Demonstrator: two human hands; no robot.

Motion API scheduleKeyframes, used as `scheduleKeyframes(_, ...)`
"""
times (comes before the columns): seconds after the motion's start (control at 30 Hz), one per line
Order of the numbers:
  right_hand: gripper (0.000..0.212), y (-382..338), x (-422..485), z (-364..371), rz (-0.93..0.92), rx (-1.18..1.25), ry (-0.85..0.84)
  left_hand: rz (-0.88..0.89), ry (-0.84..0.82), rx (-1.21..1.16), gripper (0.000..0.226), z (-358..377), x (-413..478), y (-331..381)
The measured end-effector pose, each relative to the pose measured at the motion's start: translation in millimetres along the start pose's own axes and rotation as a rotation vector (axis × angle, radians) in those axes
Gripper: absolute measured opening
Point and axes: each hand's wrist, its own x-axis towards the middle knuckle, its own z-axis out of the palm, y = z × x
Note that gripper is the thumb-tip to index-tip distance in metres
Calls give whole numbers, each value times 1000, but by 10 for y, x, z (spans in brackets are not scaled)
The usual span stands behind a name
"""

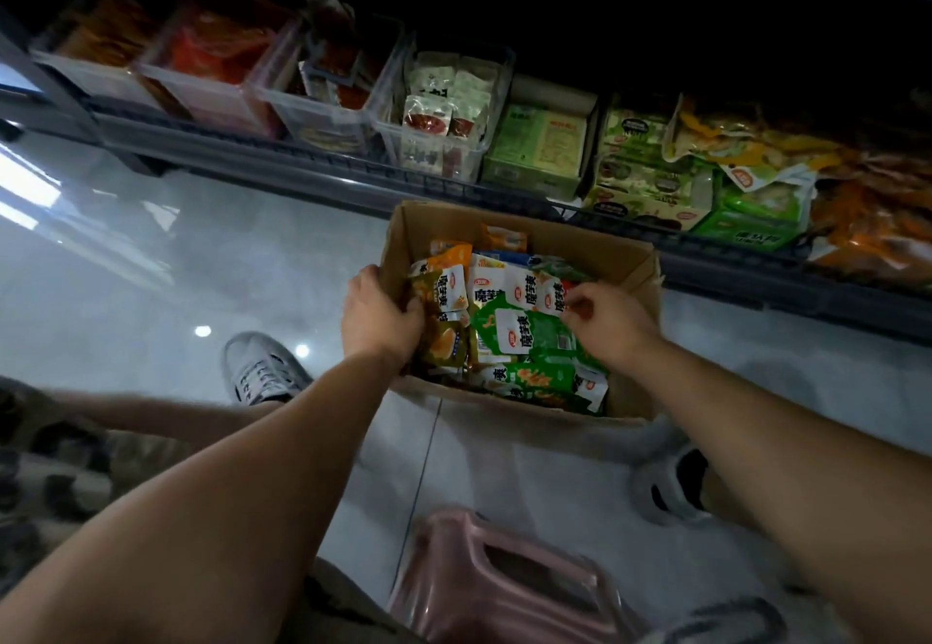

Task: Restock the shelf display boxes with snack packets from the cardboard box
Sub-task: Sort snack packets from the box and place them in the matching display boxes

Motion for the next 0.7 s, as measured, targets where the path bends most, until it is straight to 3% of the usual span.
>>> scheduleKeyframes(0.13, 26, 183, 167, 143, 53, -4, -88, 316, 107, 85, 44, 82, 37, 166)
scheduleKeyframes(0.23, 31, 317, 395, 255, 80, -12, -176, 477, -19, 137, 30, 268, 52, 207)
scheduleKeyframes(0.33, 44, 376, 668, 351, 82, -16, -207, 215, -306, 10, 16, 490, 82, 212)
scheduleKeyframes(0.43, 52, 426, 879, 455, 44, -53, -229, -85, -397, -161, 14, 653, 190, 125)
scheduleKeyframes(0.7, 58, 518, 910, 574, 67, 41, -239, -259, -451, -330, 29, 830, 267, 55)
